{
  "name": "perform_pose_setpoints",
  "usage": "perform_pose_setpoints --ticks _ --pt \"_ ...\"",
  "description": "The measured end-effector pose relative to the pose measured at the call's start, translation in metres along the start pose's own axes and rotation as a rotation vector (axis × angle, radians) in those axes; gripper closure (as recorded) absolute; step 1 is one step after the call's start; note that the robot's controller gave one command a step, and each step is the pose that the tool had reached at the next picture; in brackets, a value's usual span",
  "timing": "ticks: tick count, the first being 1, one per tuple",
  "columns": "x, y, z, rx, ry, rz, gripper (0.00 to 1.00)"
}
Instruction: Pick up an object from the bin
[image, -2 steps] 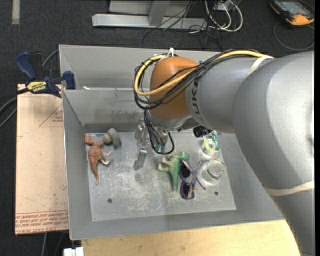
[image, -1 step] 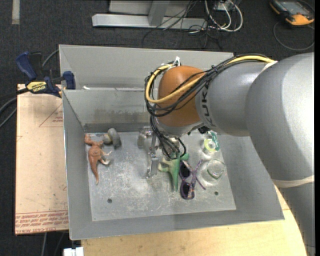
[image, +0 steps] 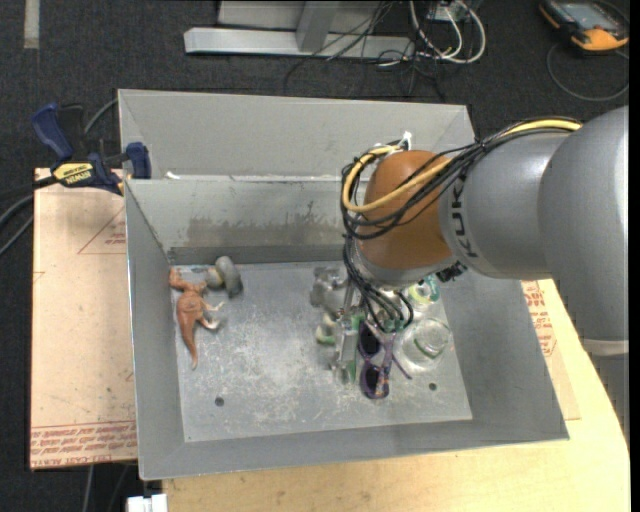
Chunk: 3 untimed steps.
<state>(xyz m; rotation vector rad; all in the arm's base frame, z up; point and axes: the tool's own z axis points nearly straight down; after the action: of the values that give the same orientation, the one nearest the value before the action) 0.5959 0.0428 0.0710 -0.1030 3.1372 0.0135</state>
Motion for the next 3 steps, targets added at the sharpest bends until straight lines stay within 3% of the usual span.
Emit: perform_pose_setpoints --ticks 1,2,3 --pt "-0.007 -0.022 0.0 0.0 -0.004 -0.256 1.0" --pt "-0.007 -0.022 0.001 0.0 -0.003 -0.257 1.0" --pt "0.004 -0.023 -0.108 -0.001 -0.007 -0.278 1.0"
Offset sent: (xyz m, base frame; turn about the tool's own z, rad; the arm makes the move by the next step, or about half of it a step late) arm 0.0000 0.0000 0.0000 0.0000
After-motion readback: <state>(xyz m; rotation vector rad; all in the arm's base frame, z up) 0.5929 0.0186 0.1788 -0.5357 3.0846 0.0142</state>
